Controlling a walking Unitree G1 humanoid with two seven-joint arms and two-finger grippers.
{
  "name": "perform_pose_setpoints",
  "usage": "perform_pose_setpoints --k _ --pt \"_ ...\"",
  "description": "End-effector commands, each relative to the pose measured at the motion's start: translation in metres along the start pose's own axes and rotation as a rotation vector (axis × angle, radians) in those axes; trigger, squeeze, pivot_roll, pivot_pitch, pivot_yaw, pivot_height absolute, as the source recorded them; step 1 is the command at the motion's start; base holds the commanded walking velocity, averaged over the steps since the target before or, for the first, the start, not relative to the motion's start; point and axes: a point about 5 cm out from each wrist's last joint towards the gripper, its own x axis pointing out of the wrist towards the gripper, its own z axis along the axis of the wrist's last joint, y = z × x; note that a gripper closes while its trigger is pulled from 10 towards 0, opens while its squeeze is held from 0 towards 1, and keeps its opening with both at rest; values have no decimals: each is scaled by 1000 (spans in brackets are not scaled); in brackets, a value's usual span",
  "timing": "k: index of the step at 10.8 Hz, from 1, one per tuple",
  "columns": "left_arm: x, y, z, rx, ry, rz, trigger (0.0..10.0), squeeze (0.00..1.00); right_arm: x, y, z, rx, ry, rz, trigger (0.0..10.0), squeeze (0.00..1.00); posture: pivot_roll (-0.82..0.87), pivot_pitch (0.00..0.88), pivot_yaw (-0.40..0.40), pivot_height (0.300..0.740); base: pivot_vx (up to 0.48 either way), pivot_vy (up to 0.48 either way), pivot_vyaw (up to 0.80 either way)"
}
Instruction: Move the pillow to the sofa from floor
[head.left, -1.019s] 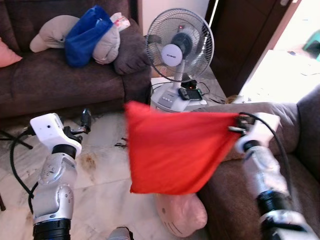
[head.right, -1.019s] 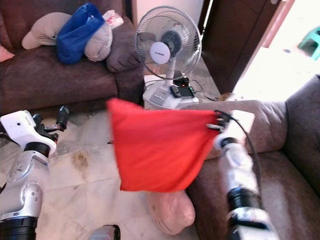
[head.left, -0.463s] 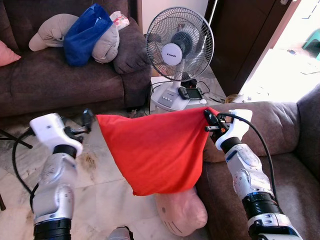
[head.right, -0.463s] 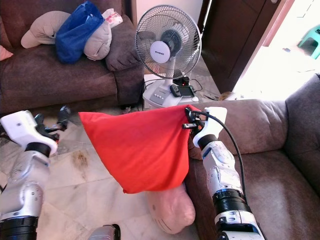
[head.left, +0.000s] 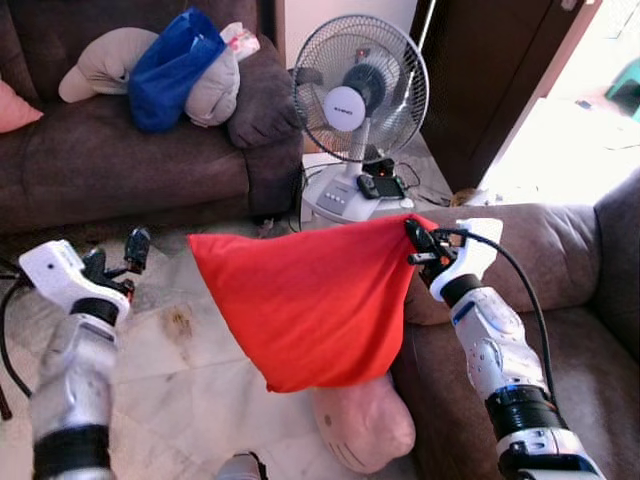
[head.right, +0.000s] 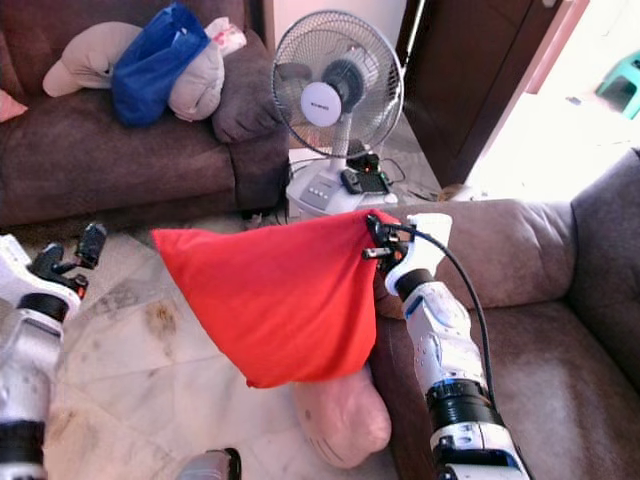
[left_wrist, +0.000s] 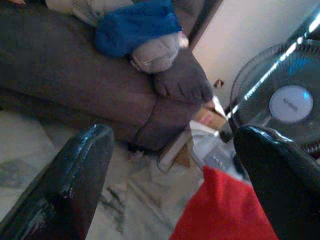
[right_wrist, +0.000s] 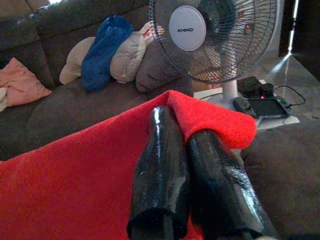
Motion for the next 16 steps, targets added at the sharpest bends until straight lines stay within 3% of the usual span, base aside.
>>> perform_pose_setpoints --k 1,2,8,11,13,16 --pt "4 -4 -4 -13 24 -56 10000 1000 -2 -7 18 -29 -64 -13 10000 0 147 64 -79 740 0 0 0" --pt "9 -9 -9 -16 61 -114 10000 0 -3 -7 19 -31 -64 -6 10000 0 145 65 -81 740 0 0 0" --pt "40 0 -14 13 155 -130 10000 0 -19 -8 30 -71 -63 81 10000 0 68 100 -92 740 0 0 0" --pt "53 -27 -21 -34 192 -259 10000 0 -24 -5 35 -80 -58 112 10000 0 34 104 -99 740 0 0 0" --pt "54 -37 -32 -43 219 -286 10000 0 -27 -7 39 -89 -58 113 10000 0 26 108 -100 740 0 0 0" --pt "36 -49 -58 6 219 -348 10000 0 -26 -4 39 -85 -53 114 10000 0 36 110 -106 740 0 0 0"
